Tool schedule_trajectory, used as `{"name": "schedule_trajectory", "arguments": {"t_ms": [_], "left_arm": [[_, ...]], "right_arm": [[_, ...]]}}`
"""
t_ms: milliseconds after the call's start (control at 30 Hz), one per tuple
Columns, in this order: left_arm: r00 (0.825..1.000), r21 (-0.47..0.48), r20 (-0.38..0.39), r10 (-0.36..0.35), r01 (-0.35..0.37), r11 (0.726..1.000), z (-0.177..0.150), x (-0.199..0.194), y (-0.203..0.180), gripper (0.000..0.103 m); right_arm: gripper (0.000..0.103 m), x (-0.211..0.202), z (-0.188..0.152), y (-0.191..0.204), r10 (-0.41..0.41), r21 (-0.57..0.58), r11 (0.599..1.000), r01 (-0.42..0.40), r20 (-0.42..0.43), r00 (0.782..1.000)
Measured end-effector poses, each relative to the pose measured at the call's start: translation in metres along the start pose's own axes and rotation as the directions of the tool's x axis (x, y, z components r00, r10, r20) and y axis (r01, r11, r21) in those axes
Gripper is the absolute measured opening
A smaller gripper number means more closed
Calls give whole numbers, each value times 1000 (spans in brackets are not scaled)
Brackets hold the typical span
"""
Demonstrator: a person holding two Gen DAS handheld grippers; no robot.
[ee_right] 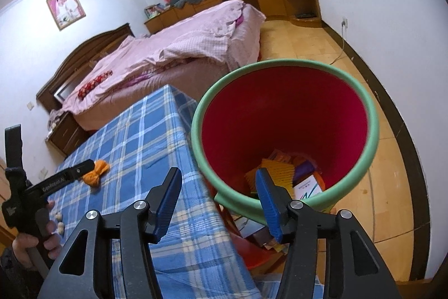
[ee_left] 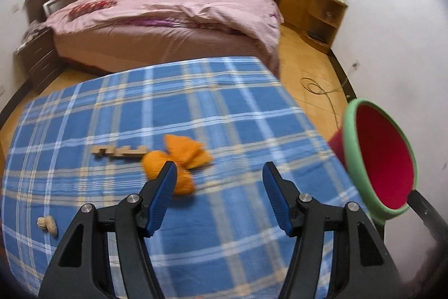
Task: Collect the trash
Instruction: 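Move both tools back to the table and grasp the orange cloth bundle with the left tool, then grasp the wooden puzzle piece with the right tool while the left tool holds the orange bundle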
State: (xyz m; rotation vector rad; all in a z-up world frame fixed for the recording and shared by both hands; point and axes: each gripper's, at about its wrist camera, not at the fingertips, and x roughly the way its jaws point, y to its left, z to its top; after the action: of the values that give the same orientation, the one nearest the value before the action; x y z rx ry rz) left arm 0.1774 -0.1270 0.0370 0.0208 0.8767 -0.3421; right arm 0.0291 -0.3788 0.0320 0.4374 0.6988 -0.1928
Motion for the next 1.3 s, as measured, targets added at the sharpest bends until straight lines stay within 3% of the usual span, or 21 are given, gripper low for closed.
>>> {"name": "schedule_trajectory", "arguments": {"t_ms": [300,500,633,933,1300], "left_arm": [[997,-82,-40,64,-67,994,-1,25,37,63],[995,-153,-85,43,-56,987,-7,43,48,48],[996,-151,-84,-3,-10,988,-10,42,47,24],[999,-171,-27,-33,28,985,-19,9,63,21],[991,-269,30,129,-116,956,-20,-31,136,21]], "right_arm": [[56,13,-1,9,1,-18,1000,-2,-33,999],[56,19,-2,14,-1,-34,999,-1,-47,999],[56,21,-1,18,2,-46,999,-4,-54,999],[56,28,1,47,44,-100,994,-52,-73,996],[56,58,-1,124,131,-222,962,-161,-144,981]]}}
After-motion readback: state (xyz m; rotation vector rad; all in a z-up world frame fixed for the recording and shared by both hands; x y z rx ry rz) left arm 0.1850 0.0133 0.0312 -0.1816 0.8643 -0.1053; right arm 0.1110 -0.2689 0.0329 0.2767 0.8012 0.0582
